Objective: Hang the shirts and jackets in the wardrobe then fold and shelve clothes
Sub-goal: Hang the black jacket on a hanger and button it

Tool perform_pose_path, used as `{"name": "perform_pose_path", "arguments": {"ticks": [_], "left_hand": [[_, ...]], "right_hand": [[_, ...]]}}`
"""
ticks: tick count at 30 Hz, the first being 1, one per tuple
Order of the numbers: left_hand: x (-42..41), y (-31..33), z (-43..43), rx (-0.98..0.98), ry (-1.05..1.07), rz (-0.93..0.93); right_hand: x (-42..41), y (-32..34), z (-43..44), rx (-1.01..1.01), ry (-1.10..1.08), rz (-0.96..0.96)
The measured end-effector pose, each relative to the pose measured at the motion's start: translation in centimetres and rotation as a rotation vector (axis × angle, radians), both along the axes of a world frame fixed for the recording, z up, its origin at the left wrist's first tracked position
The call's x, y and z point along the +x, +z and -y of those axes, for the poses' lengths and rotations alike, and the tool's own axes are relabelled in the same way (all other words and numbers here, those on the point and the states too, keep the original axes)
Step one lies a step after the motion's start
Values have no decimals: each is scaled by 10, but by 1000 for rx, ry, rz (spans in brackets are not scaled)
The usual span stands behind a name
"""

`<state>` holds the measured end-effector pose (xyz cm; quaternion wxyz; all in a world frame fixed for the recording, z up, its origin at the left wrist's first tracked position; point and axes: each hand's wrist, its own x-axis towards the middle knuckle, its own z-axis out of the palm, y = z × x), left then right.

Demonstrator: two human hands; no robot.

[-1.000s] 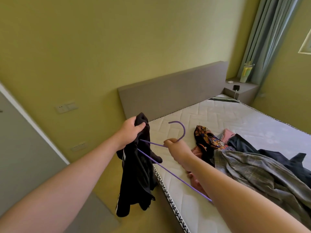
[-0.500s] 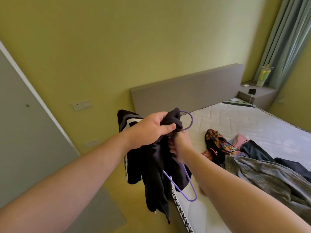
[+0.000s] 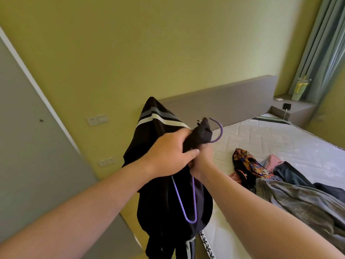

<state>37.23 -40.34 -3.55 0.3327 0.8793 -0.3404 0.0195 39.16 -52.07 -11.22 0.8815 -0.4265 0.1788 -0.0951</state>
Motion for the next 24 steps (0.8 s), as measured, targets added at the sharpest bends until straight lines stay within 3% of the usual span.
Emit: {"name": "perform_pose_path", "arguments": {"ticks": [4, 7, 9, 11, 15, 17, 24], "left_hand": [[34, -2, -26, -146, 187, 254], [58, -4, -37, 99, 176, 457], [64, -13, -37, 252, 235, 669], [66, -18, -35, 271, 293, 754], [77, -8, -31, 116, 88, 572], [81, -6, -28, 67, 10, 569], [89, -17, -9, 113, 157, 533]], "right_hand": [[1, 27, 6, -284, 67, 58], [-3, 40, 1, -429, 179, 136], [-2, 47, 0, -397, 210, 160], [0, 52, 4, -369, 217, 168], [-4, 50, 11, -361, 274, 185], [-8, 47, 14, -309, 310, 197], [-8, 41, 35, -50, 390, 192]]}}
